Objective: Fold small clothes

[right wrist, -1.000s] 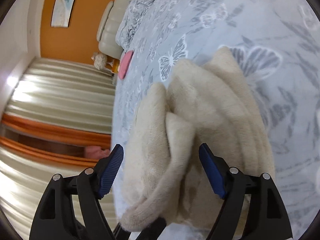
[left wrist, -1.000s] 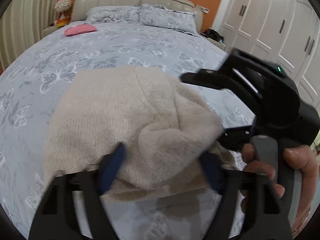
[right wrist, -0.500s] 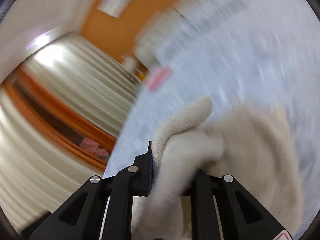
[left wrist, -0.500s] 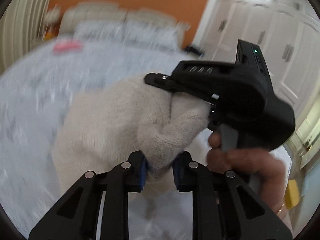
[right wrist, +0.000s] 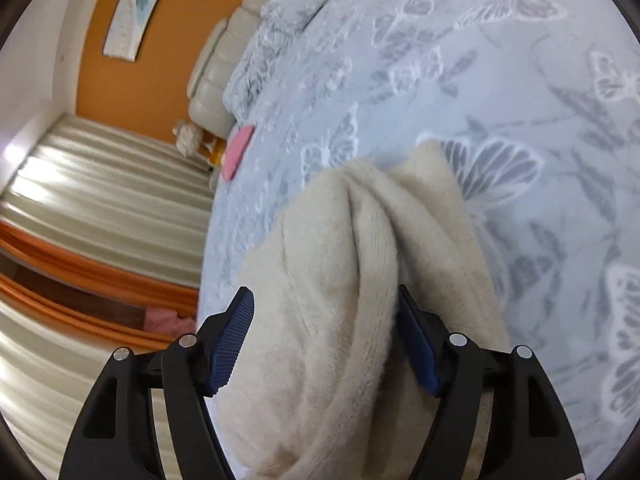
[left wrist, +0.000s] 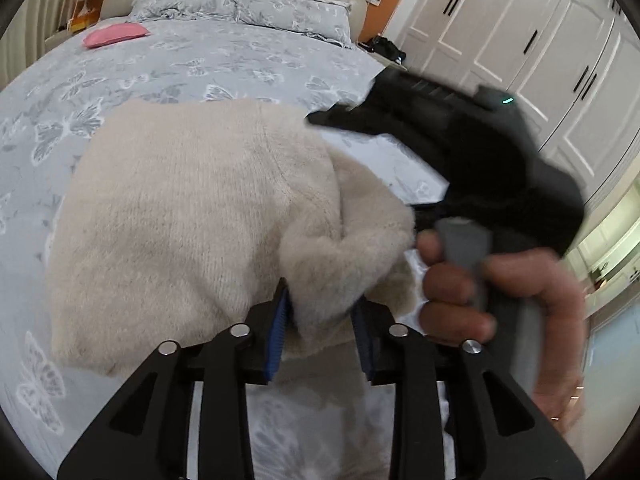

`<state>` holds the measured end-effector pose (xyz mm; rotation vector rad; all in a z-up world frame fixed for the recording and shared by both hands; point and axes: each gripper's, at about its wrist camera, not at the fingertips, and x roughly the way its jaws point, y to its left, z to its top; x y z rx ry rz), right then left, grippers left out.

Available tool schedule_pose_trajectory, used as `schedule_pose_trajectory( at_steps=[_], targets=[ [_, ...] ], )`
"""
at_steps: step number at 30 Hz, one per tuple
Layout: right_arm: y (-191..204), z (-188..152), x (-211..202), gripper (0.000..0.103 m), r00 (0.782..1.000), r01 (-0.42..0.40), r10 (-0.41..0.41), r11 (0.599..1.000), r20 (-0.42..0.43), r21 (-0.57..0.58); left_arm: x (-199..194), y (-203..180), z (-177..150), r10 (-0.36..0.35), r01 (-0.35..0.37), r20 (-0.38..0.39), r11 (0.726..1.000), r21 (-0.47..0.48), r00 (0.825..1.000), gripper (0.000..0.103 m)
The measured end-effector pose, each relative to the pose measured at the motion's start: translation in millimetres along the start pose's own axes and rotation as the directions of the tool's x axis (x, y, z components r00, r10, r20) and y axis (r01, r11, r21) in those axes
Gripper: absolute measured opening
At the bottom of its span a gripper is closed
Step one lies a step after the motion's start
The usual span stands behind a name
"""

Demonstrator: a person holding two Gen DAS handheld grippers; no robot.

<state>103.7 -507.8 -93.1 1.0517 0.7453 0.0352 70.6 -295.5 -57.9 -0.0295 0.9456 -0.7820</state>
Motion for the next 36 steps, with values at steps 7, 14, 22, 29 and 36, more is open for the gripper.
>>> schedule_pose_trajectory(
  at_steps=[7, 14, 22, 29, 36],
  targets=[
    [33.2, 2.5, -49.7, 0.013, 0.977, -0.061, 0.097, 0.980, 0.189, -0.188, -51.4, -4.0, -4.4, -0.021, 0.018, 0.086, 0.999, 0.040, 0.996, 0.084],
    [-18.9, 12.9, -46.0, 0.046, 0.976, 0.186, -0.187, 0.982, 0.108, 0.021, -78.9, 57.3, -10.2, 0.095, -0.089, 0.072, 0.993, -0.081, 0.993, 0.087],
    [-30.6, -19.4, -82.7, 0.064, 0.981, 0.190, -0.191, 0.978, 0.009, 0.084, -54.5, 93.4, -14.0, 0.245, -0.244, -0.011, 0.959, -0.141, 0.969, 0.087],
    [-28.6, -59.0, -81.0, 0.011, 0.985, 0.171, -0.172, 0.985, -0.013, -0.006, -22.5, 99.4, -3.9, 0.177, -0.180, -0.044, 0.977, -0.112, 0.983, 0.042],
    [3.2, -45.6, -102.8, 0.009, 0.981, 0.170, -0.158, 0.979, 0.110, -0.109, -52.5, 112.1, 7.6, 0.184, -0.186, -0.027, 0.966, -0.180, 0.983, 0.017]
  ],
)
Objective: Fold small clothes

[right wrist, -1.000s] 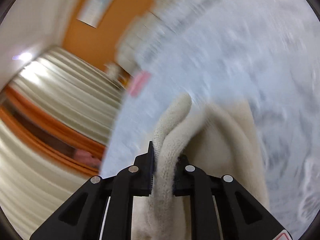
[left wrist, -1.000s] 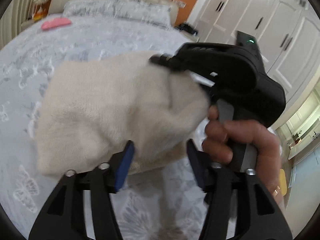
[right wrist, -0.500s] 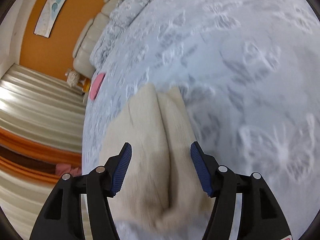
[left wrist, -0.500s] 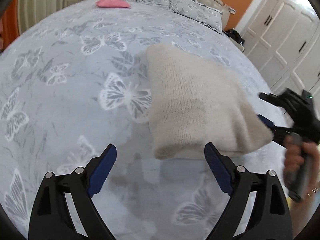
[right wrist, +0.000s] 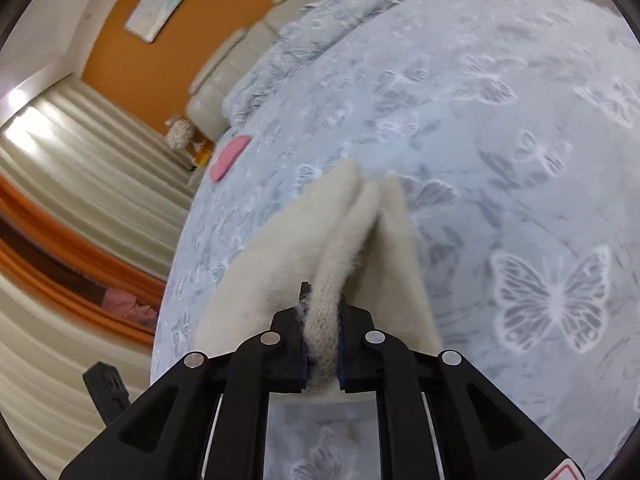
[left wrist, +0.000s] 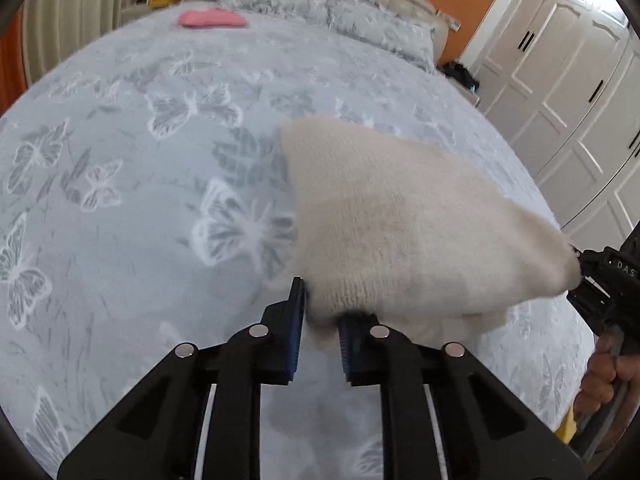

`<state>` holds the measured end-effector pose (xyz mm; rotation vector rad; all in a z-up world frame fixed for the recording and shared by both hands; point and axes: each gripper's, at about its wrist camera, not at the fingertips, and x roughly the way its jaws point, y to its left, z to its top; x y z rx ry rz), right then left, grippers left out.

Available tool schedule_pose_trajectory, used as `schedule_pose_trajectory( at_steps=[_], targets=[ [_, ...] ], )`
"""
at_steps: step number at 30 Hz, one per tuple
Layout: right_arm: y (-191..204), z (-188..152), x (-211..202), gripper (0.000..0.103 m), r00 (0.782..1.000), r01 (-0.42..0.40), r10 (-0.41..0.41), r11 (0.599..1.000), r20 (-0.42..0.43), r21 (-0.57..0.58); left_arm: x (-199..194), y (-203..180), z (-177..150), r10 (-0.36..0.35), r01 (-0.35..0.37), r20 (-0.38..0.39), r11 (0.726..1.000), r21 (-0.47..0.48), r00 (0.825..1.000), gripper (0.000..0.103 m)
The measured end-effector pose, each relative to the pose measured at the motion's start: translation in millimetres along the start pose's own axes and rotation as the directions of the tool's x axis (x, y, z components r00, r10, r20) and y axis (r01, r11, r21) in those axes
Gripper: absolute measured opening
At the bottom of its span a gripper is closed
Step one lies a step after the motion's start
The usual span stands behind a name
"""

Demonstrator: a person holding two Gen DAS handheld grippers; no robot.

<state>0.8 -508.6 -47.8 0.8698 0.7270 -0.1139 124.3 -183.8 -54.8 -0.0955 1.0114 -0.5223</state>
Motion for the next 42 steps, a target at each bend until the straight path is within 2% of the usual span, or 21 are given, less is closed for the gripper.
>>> schedule_pose_trajectory(
  at_steps=[1, 3, 4, 7, 10, 13, 16, 18, 19, 21, 22, 24, 25, 26, 29, 34, 36, 38, 39, 41, 42],
  targets=[
    [-14.8, -2.6, 11.1, 0.010, 0.998, 0.062, -0.061, 0.997, -0.034, 0.038, 9.1, 0.5, -3.3, 0.008, -0.007, -0.038, 1.000, 0.008, 0.999, 0.022],
    [-46.0, -15.3, 38.2, 0.017, 0.961, 0.255, -0.243, 0.963, -0.130, 0.087, 29.2, -2.5, -13.8, 0.051, -0.046, -0.113, 0.998, 0.043, 0.992, 0.024],
    [-52.6, -19.3, 40.6, 0.020, 0.956, 0.274, -0.260, 0.956, -0.136, 0.101, 27.9, -6.1, -17.8, 0.053, -0.049, -0.110, 0.998, 0.039, 0.993, 0.025],
    [-37.1, -3.9, 14.0, 0.030, 0.967, 0.254, -0.255, 0.960, -0.005, 0.120, 0.7, -14.2, -18.5, 0.076, -0.075, -0.028, 0.997, 0.035, 0.997, 0.052],
    [-1.6, 2.8, -9.3, 0.055, 0.959, 0.248, -0.248, 0.969, 0.135, 0.021, -18.9, -16.4, -8.8, 0.033, -0.033, 0.004, 0.999, 0.009, 0.999, 0.060],
    [15.1, -2.2, 4.9, 0.079, 0.964, 0.247, -0.239, 0.967, 0.120, -0.062, -25.5, -10.1, 8.2, -0.081, 0.082, 0.021, 0.993, -0.085, 0.996, 0.087],
    [13.8, -11.0, 32.2, 0.081, 0.955, 0.296, -0.294, 0.945, 0.036, -0.138, -35.0, 0.1, 25.2, -0.230, 0.245, 0.094, 0.950, -0.196, 0.969, 0.089],
    [2.6, -18.4, 49.4, 0.082, 0.950, 0.303, -0.311, 0.940, -0.027, -0.154, -36.3, 2.5, 32.4, -0.256, 0.281, 0.132, 0.931, -0.233, 0.958, 0.094],
    [-2.2, -21.1, 54.5, 0.086, 0.950, 0.302, -0.310, 0.942, -0.041, -0.148, -27.2, 4.5, 35.5, -0.233, 0.258, 0.123, 0.931, -0.257, 0.965, 0.098],
    [-13.7, -18.9, 64.3, 0.086, 0.959, 0.268, -0.276, 0.956, -0.059, -0.118, 3.4, 10.1, 40.3, -0.225, 0.226, 0.037, 0.928, -0.295, 0.974, 0.098],
    [-18.4, -17.1, 67.6, 0.086, 0.965, 0.246, -0.253, 0.965, -0.069, -0.092, 32.6, 16.1, 38.6, -0.216, 0.186, -0.052, 0.919, -0.347, 0.975, 0.098],
    [-28.2, -14.7, 75.3, 0.086, 0.980, 0.174, -0.174, 0.985, -0.095, -0.008, 69.7, 25.2, 31.0, -0.271, 0.190, -0.135, 0.883, -0.429, 0.953, 0.098],
    [-32.0, -14.0, 80.9, 0.082, 0.984, 0.141, -0.136, 0.989, -0.110, 0.033, 87.1, 30.4, 25.2, -0.320, 0.213, -0.149, 0.848, -0.486, 0.936, 0.098],
    [-36.7, -15.3, 87.4, 0.067, 0.989, 0.092, -0.082, 0.993, -0.123, 0.076, 89.3, 31.5, 25.8, -0.327, 0.227, -0.126, 0.840, -0.493, 0.937, 0.094],
    [-25.7, -11.5, 85.9, 0.044, 0.994, 0.046, -0.037, 0.995, -0.102, 0.092, 78.1, 21.1, 42.1, -0.346, 0.271, -0.100, 0.857, -0.438, 0.933, 0.051],
    [46.9, -9.7, 44.8, 0.040, 0.994, -0.110, 0.111, 0.993, 0.002, -0.047, 4.9, 24.5, 76.8, -0.329, 0.319, 0.028, 0.884, -0.341, 0.944, 0.044],
    [72.1, -19.9, 42.3, 0.044, 0.994, -0.108, 0.108, 0.987, -0.014, -0.118, -20.6, 35.0, 80.4, -0.314, 0.311, 0.041, 0.897, -0.315, 0.948, 0.045],
    [70.3, -36.3, 63.6, 0.056, 0.993, -0.068, 0.057, 0.992, -0.100, -0.104, -32.5, 53.8, 69.1, -0.247, 0.246, 0.033, 0.924, -0.293, 0.968, 0.056],
    [63.2, -44.0, 77.8, 0.056, 0.988, -0.007, -0.009, 0.995, -0.157, -0.099, -30.8, 62.1, 60.7, -0.196, 0.193, 0.018, 0.942, -0.273, 0.981, 0.060],
    [45.3, -54.4, 97.5, 0.061, 0.948, 0.208, -0.222, 0.975, -0.229, -0.084, -16.6, 76.1, 35.2, -0.008, 0.000, -0.035, 0.976, -0.216, 0.999, 0.060],
    [43.6, -52.4, 91.2, 0.060, 0.959, 0.192, -0.199, 0.980, -0.203, -0.049, -9.7, 81.1, 23.2, 0.065, -0.074, -0.051, 0.977, -0.201, 0.997, 0.061]
  ],
)
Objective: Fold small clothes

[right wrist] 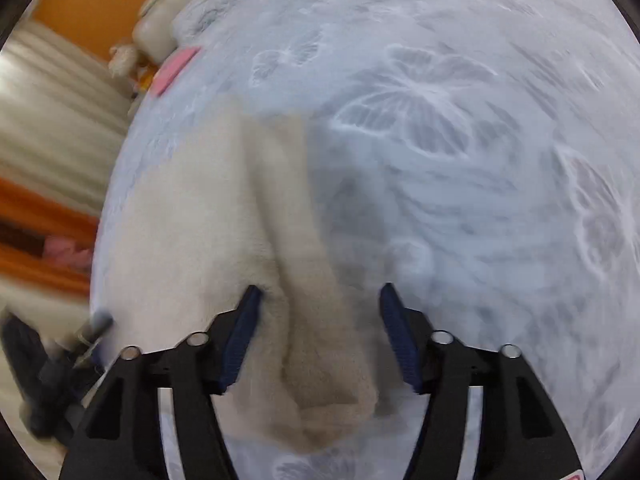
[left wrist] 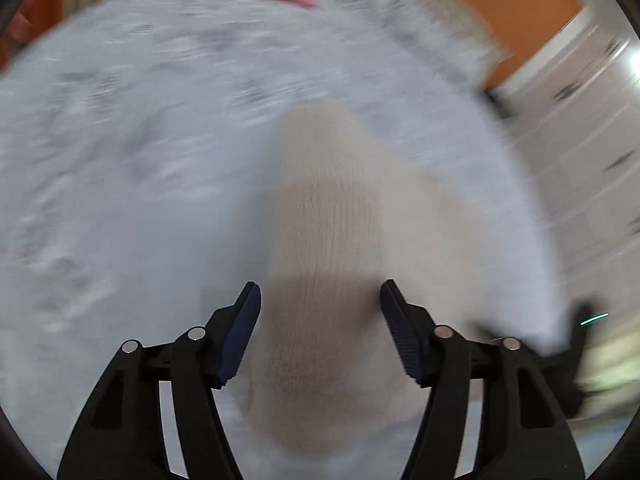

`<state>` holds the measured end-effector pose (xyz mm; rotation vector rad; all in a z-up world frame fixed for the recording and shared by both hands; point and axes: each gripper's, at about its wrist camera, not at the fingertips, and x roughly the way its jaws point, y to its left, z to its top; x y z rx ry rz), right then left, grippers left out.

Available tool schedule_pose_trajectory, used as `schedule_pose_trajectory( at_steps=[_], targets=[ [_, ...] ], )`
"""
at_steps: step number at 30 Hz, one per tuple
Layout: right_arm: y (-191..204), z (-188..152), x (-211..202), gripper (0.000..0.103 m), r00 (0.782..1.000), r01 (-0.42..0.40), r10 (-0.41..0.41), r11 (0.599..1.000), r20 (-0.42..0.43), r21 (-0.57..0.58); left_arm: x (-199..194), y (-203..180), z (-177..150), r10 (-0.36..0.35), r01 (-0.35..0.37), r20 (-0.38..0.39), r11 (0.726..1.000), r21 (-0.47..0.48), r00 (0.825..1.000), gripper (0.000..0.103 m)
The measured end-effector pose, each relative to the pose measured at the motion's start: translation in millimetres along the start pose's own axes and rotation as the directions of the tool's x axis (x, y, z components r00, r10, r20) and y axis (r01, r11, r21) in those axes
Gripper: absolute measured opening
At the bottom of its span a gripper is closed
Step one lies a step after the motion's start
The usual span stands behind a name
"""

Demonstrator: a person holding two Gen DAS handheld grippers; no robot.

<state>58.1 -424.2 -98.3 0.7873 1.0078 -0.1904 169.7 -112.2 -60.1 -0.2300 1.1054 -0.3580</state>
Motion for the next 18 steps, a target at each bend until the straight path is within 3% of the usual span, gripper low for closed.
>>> schedule_pose_trajectory(
  at_steps=[1, 2, 3, 4, 5, 6, 7, 8, 11, 14, 18],
  targets=[
    [3.1, 2.3, -13.2, 0.059, 0.998, 0.024, -0.025, 1.000, 0.060, 0.014, 0.2, 7.6, -9.4, -0.047, 0.048, 0.036, 0.999, -0.014, 0.998, 0.064],
    [18.3, 4.0, -36.3, 0.060, 0.972, 0.145, -0.139, 0.989, 0.189, -0.021, -3.3, 12.3, -10.9, -0.076, 0.078, 0.063, 0.996, -0.038, 0.995, 0.066],
    [32.1, 3.9, -49.8, 0.058, 0.947, 0.196, -0.170, 0.978, 0.271, -0.072, -4.4, 13.6, -12.5, -0.085, 0.090, 0.082, 0.994, -0.057, 0.993, 0.068],
    [51.8, 2.9, -62.6, 0.047, 0.937, 0.177, -0.120, 0.973, 0.327, -0.151, -3.8, 12.5, -11.3, -0.081, 0.086, 0.085, 0.995, -0.057, 0.993, 0.070],
    [61.9, 2.7, -66.4, 0.031, 0.944, 0.113, -0.051, 0.978, 0.325, -0.177, -2.9, 11.7, -11.7, -0.068, 0.072, 0.088, 0.996, -0.043, 0.994, 0.073],
    [71.8, 3.7, -65.7, 0.022, 0.951, 0.029, 0.029, 0.983, 0.309, -0.181, -1.1, 8.0, -10.0, -0.058, 0.061, 0.091, 0.998, -0.030, 0.994, 0.075],
    [78.6, 3.9, -61.8, 0.008, 0.953, -0.017, 0.070, 0.984, 0.296, -0.179, -0.1, 8.0, -9.8, -0.048, 0.049, 0.094, 0.999, -0.013, 0.994, 0.078],
    [92.6, 2.1, -50.2, 0.000, 0.955, -0.041, 0.096, 0.980, 0.279, -0.195, 0.8, 6.4, -9.6, -0.031, 0.031, 0.101, 1.000, 0.003, 0.994, 0.081],
    [122.3, 3.1, -4.7, 0.000, 0.966, 0.045, 0.026, 0.963, 0.256, -0.264, 0.9, 8.8, -13.4, -0.020, 0.019, 0.102, 1.000, 0.012, 0.995, 0.086],
    [110.3, -0.4, 37.8, 0.000, 0.981, 0.129, -0.081, 0.952, 0.177, -0.277, 6.9, 15.9, -9.4, -0.009, 0.006, 0.103, 1.000, 0.031, 0.995, 0.089],
    [96.0, 2.0, 44.8, 0.000, 0.984, 0.096, -0.051, 0.959, 0.169, -0.268, 14.8, 14.6, -4.9, -0.026, 0.022, 0.091, 0.999, 0.038, 0.996, 0.089]
  ],
)
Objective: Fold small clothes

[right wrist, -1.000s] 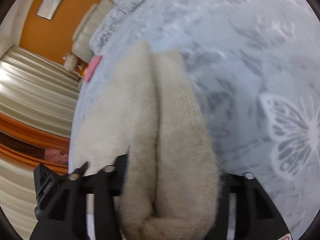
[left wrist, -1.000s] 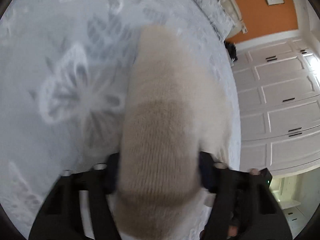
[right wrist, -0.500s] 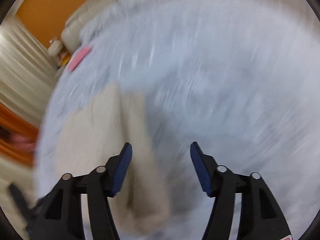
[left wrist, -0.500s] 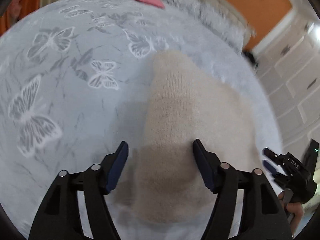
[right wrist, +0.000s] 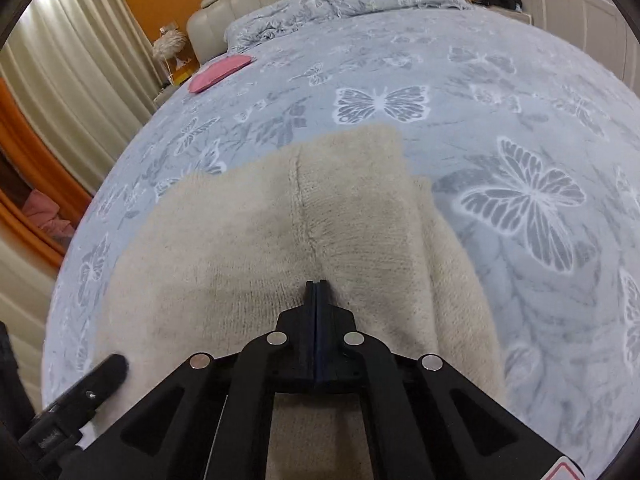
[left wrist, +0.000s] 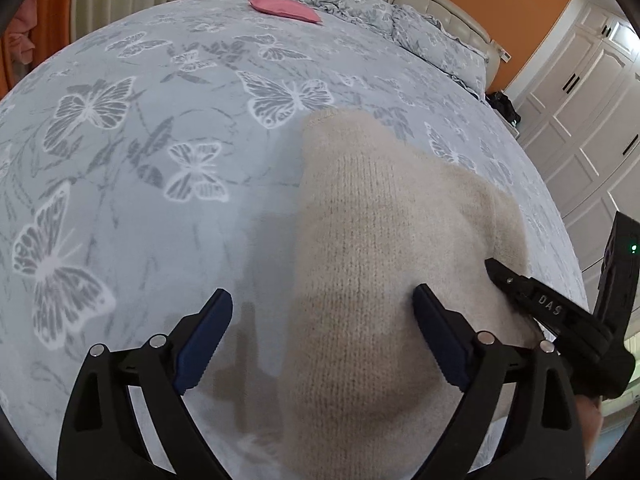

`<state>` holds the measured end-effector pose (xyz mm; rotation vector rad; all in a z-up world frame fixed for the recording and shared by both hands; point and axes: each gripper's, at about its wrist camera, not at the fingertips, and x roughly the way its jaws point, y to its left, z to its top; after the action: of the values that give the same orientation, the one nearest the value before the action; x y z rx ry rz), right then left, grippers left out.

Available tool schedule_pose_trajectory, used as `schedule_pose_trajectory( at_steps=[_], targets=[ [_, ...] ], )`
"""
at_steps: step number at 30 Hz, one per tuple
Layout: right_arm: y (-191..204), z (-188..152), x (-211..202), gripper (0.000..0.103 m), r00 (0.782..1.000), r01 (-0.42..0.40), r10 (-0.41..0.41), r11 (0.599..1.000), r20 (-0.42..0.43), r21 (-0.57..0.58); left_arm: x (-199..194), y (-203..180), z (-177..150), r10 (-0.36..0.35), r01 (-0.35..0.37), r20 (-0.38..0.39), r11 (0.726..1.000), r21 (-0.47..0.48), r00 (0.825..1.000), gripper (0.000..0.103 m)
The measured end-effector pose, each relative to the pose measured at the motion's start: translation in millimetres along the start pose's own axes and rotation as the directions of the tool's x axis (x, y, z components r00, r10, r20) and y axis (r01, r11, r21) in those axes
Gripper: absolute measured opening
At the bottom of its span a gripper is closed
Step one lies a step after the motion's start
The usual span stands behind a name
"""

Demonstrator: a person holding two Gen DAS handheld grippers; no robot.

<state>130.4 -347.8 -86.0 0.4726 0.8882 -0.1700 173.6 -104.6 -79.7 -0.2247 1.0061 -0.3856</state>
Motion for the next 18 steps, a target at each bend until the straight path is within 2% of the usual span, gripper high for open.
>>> schedule_pose_trajectory(
  at_steps=[2, 6, 8, 11, 14, 18],
  targets=[
    [-3.5, 7.0, -5.4, 0.000, 0.999, -0.041, 0.040, 0.998, 0.011, 0.043, 1.1, -0.4, 0.0, 0.005, -0.005, -0.001, 1.000, 0.003, 1.000, 0.090],
    [14.1, 26.8, -15.7, 0.000, 0.997, -0.066, 0.067, 0.998, 0.050, -0.020, 0.3, -0.8, 0.6, 0.012, -0.012, -0.002, 1.000, 0.016, 1.000, 0.090],
    [12.5, 39.2, -8.9, 0.000, 0.996, -0.069, 0.069, 0.998, 0.048, -0.013, 0.0, 0.0, 0.3, 0.008, -0.008, -0.005, 1.000, 0.010, 1.000, 0.090],
    [-5.6, 44.2, 23.0, 0.000, 1.000, -0.025, 0.025, 0.999, -0.002, 0.038, 0.9, 0.8, 0.0, 0.004, -0.004, -0.010, 1.000, 0.008, 1.000, 0.092],
    [-39.0, 43.0, 41.6, 0.000, 0.990, -0.137, 0.139, 0.971, 0.001, 0.197, 4.3, 1.0, -0.1, -0.011, 0.011, -0.024, 1.000, 0.001, 1.000, 0.093],
    [-52.5, 44.4, 45.3, 0.000, 0.982, -0.189, 0.190, 0.955, 0.016, 0.229, 8.6, -1.1, -2.0, -0.021, 0.021, -0.028, 1.000, 0.005, 0.999, 0.094]
  ],
)
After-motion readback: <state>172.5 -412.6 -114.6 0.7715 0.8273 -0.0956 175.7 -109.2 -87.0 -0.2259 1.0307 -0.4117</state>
